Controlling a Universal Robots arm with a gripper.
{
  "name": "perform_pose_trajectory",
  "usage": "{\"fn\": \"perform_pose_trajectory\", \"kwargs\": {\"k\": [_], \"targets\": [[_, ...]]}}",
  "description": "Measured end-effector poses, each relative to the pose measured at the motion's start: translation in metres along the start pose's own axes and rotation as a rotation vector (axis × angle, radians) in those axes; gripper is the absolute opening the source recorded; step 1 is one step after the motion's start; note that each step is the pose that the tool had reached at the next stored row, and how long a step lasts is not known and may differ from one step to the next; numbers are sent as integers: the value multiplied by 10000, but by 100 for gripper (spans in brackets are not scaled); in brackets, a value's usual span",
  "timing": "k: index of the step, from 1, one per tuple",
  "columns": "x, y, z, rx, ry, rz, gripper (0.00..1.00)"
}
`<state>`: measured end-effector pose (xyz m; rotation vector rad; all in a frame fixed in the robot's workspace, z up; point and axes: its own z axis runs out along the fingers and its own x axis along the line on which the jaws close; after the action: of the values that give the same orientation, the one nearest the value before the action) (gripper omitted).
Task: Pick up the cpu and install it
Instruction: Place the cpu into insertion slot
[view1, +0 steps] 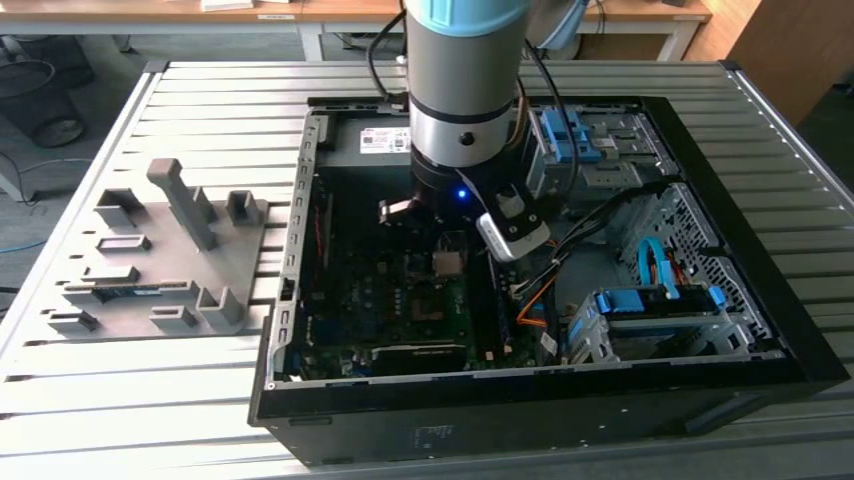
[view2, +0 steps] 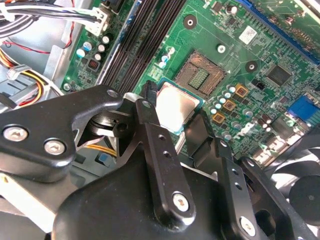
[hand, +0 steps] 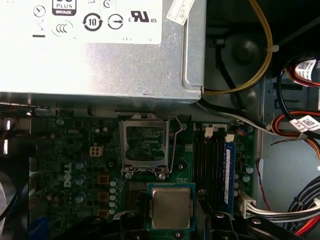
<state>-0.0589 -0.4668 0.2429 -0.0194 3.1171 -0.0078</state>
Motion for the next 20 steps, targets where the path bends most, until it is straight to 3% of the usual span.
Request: {"fn": "perform_pose_trajectory", "kwargs": {"k": [8, 17, 20], "targets": [[1, 0, 45, 1, 1, 0, 47], [29, 1, 190, 1, 0, 0, 47], [50, 2, 228, 40, 0, -1, 47]]}}
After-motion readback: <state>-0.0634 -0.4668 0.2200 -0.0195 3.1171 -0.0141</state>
